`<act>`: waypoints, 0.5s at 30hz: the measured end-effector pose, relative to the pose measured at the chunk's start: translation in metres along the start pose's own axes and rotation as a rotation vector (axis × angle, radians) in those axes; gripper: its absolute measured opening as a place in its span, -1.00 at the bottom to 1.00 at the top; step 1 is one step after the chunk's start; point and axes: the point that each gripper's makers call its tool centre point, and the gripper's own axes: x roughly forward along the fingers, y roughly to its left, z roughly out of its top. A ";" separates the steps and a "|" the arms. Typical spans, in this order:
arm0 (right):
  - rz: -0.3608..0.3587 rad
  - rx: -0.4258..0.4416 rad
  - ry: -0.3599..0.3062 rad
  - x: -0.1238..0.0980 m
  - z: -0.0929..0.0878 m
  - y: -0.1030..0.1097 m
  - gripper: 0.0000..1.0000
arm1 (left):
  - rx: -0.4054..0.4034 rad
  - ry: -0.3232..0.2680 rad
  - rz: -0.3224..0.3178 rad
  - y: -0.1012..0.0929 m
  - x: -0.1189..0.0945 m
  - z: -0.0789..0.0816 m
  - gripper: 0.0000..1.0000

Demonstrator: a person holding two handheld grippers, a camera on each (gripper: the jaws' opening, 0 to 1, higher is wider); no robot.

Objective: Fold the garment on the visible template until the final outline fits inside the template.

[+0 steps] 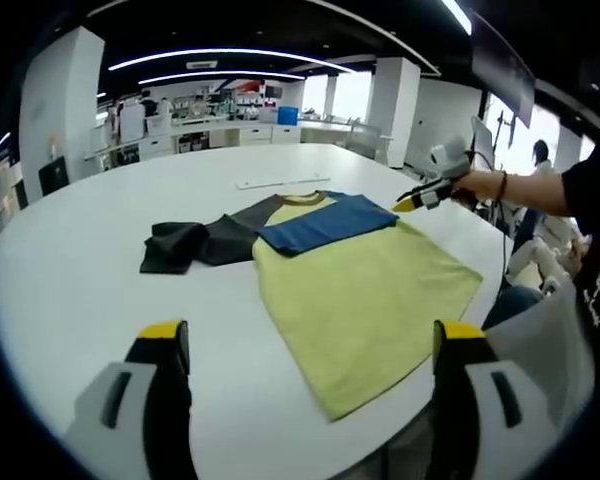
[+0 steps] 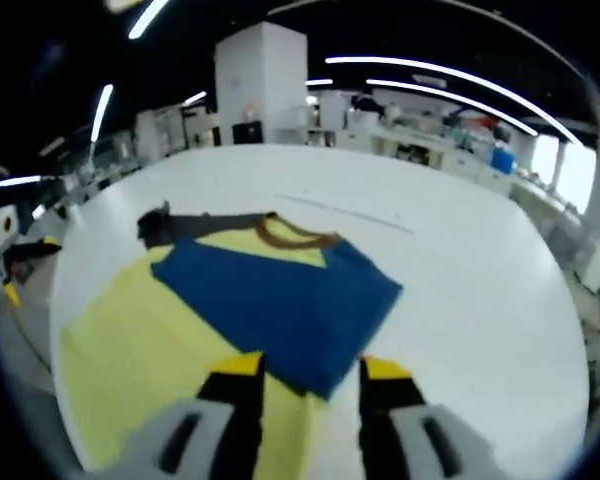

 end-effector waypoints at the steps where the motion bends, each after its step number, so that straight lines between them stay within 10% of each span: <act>1: -0.002 -0.002 0.003 0.000 -0.002 -0.002 -0.47 | -0.001 0.001 0.000 0.000 0.000 0.000 0.98; 15: -0.008 0.000 0.063 0.004 -0.026 -0.006 -0.80 | -0.004 0.020 0.001 0.001 0.003 -0.003 0.97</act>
